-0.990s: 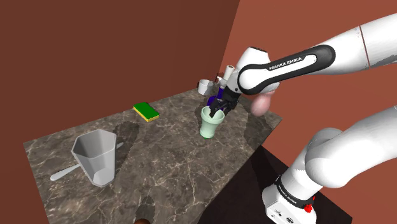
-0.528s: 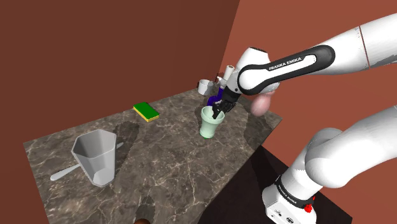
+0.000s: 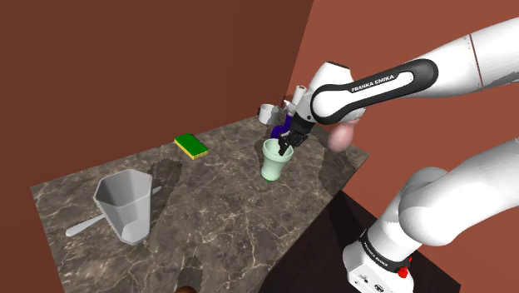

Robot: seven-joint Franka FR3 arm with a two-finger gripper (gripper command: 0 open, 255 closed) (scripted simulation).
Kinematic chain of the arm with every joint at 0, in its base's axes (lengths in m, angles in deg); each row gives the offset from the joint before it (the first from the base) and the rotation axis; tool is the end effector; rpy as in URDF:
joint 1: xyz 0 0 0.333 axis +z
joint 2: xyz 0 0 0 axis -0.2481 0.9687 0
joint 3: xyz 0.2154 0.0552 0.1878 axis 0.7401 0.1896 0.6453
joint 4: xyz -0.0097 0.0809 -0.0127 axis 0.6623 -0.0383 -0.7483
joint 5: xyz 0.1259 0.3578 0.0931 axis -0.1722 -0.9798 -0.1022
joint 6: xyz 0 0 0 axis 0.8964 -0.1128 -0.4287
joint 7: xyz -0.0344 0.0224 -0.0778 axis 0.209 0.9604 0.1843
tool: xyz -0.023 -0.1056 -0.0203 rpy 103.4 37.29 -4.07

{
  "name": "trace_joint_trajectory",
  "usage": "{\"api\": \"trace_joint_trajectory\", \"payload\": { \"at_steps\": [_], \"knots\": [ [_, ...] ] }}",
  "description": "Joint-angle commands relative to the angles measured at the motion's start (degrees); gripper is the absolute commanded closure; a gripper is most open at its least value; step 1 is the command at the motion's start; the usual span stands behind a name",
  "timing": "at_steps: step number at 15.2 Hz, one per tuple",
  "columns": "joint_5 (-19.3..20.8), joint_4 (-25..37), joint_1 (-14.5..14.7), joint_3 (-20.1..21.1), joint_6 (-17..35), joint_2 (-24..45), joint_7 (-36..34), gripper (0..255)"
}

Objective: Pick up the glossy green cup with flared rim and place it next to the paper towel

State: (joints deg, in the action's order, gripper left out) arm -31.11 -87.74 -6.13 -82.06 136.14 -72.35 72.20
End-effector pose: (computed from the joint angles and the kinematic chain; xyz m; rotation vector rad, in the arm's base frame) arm 0.4022 0.0339 0.3378 -2.9992 0.1745 -0.2028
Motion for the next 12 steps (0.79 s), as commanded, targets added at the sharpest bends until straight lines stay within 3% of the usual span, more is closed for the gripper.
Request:
{"api": "trace_joint_trajectory", "payload": {
  "at_steps": [1,12],
  "knots": [
    [0.2,0.4,-0.1,0.1,-0.9,-0.6,-0.2,255],
    [1.5,5.3,-0.8,0.5,-11.1,-5.8,-1.8,255]
  ]
}}
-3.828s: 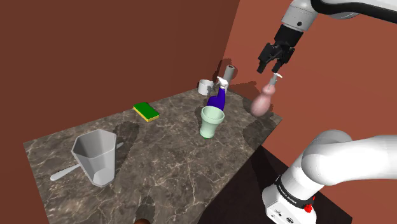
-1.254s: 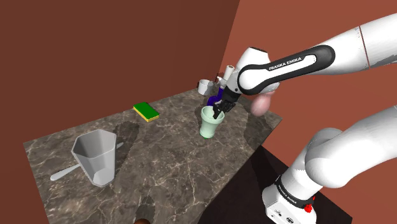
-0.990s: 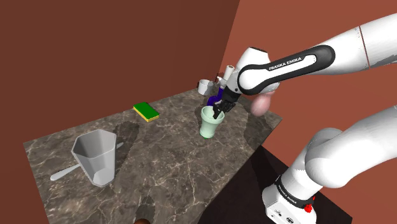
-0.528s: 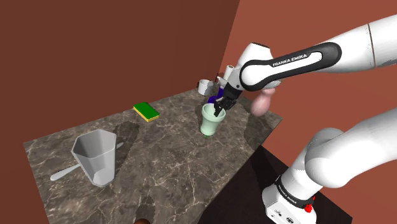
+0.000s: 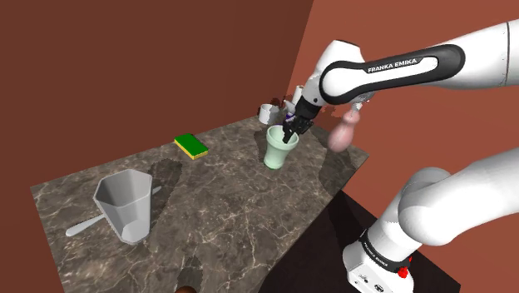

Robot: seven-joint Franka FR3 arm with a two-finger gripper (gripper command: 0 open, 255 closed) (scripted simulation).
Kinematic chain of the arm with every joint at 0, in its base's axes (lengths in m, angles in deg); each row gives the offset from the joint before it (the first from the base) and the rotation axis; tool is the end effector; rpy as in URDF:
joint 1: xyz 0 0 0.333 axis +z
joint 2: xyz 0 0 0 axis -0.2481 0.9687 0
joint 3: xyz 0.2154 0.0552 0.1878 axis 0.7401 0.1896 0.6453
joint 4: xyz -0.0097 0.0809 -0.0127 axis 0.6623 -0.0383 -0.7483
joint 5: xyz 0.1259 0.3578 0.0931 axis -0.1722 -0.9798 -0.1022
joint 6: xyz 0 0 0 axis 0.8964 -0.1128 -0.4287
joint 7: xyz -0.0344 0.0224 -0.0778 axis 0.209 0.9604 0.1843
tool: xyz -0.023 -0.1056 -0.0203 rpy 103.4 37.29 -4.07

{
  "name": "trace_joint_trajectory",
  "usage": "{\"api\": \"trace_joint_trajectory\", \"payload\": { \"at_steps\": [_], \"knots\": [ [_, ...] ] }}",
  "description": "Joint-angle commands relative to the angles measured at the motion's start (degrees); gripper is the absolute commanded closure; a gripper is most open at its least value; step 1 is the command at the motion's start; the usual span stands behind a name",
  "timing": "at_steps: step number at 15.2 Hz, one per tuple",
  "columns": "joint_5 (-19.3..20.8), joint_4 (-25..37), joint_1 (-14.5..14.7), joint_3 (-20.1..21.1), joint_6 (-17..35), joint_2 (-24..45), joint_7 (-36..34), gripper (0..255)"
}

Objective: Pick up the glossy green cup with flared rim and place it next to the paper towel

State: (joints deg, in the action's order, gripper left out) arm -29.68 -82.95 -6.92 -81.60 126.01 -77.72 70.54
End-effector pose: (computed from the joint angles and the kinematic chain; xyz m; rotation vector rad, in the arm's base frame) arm 0.4044 0.0337 0.3958 -2.9994 0.1747 -0.2022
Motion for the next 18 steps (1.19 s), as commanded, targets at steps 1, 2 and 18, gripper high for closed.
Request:
{"api": "trace_joint_trajectory", "payload": {
  "at_steps": [1,2,18],
  "knots": [
    [0.2,1.0,-0.1,0.1,-1.9,-0.8,-0.3,255],
    [0.3,1.6,-0.1,0.1,-2.7,-1.2,-0.4,255],
    [1.1,11.6,-0.4,0.4,-16.0,-4.4,-2.0,255]
  ]
}}
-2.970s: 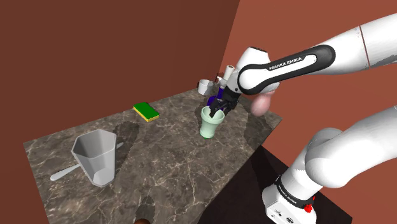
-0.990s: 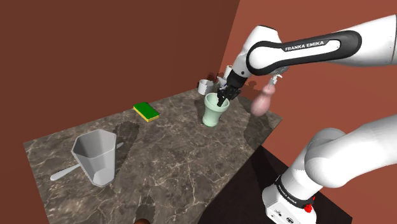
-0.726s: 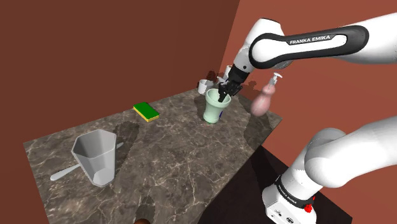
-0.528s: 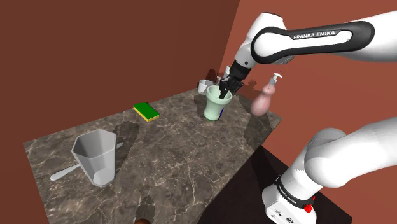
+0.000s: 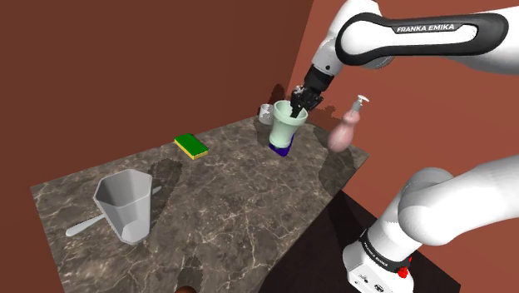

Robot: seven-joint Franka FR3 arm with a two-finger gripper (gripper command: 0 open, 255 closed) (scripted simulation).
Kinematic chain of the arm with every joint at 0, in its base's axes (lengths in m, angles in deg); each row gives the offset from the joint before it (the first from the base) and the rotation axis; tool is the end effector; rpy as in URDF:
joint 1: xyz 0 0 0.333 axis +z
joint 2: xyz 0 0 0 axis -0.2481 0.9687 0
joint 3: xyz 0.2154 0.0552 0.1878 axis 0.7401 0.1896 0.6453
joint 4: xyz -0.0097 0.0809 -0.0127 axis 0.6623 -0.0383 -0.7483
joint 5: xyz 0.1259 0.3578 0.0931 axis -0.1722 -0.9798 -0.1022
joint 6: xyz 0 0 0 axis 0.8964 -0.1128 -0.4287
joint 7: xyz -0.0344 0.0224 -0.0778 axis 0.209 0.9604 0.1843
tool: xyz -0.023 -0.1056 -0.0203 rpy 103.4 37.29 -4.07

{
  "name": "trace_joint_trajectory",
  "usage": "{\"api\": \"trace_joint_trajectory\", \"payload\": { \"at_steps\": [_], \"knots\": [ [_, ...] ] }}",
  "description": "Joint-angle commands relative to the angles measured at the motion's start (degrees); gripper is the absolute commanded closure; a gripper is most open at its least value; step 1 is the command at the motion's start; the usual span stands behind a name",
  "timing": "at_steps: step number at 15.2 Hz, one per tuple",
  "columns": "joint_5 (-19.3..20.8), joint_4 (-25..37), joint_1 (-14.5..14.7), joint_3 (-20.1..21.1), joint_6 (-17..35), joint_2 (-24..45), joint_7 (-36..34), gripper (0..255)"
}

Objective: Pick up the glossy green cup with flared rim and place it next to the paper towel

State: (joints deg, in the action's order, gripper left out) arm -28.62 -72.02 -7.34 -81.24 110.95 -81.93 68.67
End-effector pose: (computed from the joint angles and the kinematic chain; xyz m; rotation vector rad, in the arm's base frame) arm 0.4061 0.0342 0.4909 -2.9993 0.1746 -0.2024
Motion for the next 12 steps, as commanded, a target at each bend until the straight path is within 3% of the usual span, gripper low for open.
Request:
{"api": "trace_joint_trajectory", "payload": {
  "at_steps": [1,12],
  "knots": [
    [0.1,1.4,0.0,0.0,-1.7,-0.3,-0.2,255],
    [0.3,9.9,0.0,0.1,-10.1,-0.2,-1.0,255]
  ]
}}
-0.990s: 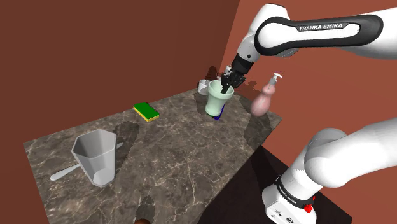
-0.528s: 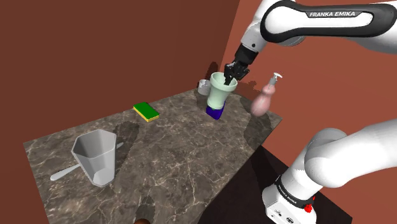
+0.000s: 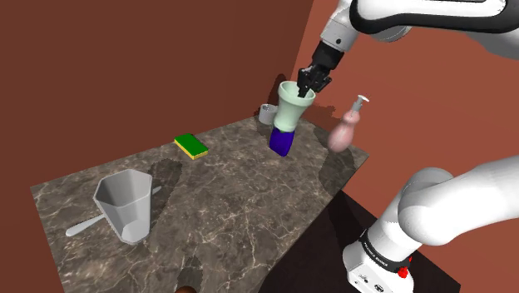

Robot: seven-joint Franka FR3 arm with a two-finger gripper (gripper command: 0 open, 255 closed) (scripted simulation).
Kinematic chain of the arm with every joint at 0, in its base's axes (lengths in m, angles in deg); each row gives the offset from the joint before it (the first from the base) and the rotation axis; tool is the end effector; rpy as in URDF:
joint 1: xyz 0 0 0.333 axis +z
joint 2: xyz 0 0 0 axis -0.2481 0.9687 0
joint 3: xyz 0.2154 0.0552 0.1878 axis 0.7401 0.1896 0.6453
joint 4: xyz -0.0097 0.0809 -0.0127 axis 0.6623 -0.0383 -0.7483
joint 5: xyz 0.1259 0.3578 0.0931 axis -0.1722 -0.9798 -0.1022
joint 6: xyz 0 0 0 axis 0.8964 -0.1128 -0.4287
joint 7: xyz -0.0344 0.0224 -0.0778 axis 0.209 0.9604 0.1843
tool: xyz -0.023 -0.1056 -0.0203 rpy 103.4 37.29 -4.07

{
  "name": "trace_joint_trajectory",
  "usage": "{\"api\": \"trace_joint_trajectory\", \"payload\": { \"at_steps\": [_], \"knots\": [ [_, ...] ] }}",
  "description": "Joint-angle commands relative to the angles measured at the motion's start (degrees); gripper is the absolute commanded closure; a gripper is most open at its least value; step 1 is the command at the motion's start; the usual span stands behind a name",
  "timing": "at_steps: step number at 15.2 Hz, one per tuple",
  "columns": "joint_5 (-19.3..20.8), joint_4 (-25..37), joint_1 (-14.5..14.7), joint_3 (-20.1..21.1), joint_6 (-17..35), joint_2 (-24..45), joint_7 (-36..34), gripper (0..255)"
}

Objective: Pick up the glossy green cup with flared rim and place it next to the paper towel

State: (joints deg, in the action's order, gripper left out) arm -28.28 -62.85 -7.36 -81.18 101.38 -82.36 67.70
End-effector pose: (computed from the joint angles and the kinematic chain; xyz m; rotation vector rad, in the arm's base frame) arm 0.4047 0.0341 0.5558 -2.9995 0.1744 -0.2021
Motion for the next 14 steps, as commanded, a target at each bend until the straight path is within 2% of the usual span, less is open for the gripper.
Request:
{"api": "trace_joint_trajectory", "payload": {
  "at_steps": [1,12,14],
  "knots": [
    [0.0,1.6,0.0,0.0,-1.3,0.3,-0.1,255],
    [0.1,11.2,0.1,0.0,-9.3,1.9,-0.8,255],
    [0.7,12.9,-0.5,-2.2,-9.2,3.8,1.8,255]
  ]
}}
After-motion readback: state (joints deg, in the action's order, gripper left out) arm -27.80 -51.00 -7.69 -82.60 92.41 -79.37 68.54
